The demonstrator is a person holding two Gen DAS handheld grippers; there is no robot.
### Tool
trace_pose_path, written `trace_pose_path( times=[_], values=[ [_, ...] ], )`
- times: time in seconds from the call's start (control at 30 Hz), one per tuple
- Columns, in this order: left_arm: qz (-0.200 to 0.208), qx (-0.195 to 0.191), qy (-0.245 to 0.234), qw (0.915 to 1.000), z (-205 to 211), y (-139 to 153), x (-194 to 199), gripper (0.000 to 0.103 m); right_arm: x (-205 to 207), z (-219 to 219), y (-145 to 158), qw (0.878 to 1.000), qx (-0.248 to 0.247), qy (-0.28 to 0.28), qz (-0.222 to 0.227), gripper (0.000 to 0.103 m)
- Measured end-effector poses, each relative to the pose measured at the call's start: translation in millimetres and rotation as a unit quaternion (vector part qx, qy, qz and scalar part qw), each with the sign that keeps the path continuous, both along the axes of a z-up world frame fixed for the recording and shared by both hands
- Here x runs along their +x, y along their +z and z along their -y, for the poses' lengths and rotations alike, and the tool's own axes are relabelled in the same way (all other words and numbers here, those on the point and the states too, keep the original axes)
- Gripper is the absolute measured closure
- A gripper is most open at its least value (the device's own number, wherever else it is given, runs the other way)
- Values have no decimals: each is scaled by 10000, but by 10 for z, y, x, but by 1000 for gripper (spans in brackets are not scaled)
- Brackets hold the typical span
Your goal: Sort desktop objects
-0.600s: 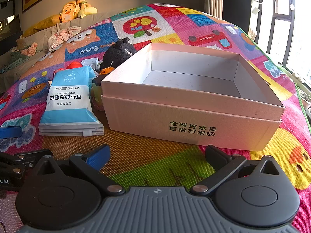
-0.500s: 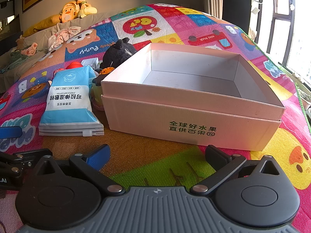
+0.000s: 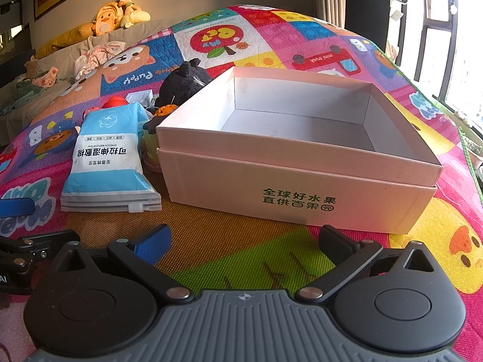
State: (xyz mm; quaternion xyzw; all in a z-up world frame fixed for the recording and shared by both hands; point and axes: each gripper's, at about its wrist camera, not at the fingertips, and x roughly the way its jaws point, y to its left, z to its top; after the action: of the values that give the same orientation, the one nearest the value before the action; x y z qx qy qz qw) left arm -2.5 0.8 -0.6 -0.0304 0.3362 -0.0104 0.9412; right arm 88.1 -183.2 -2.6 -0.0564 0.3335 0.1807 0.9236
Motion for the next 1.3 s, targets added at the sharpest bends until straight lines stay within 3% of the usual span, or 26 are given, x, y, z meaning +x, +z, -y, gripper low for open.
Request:
trace_pose_path(
  times=[0.27,0.53,0.87,1.0,1.1,1.17,1.3],
  values=[
    [-2,6,3,10000,7,0,2,0,-30,32,12,9999,63,-22,-146,0],
    [-10,2,-8,10000,-8,-5,2,0,-283,5,33,9991,-195,-245,-280,0],
    [-269,305,-175,9990,67,-4,66,0,-281,8,38,9989,-235,-212,-338,0],
    [-232,195,-199,9993,49,28,59,0,-285,10,36,9989,-233,-208,-337,0],
    [-115,-405,-239,9988,6,115,116,0,-279,5,40,9990,-231,-198,-330,0],
    [19,-557,-240,9982,38,197,202,0,-283,9,41,9991,-217,-195,-316,0],
    [253,-241,-190,9992,207,315,426,0,-284,13,37,9992,-197,-200,-289,0]
  ],
)
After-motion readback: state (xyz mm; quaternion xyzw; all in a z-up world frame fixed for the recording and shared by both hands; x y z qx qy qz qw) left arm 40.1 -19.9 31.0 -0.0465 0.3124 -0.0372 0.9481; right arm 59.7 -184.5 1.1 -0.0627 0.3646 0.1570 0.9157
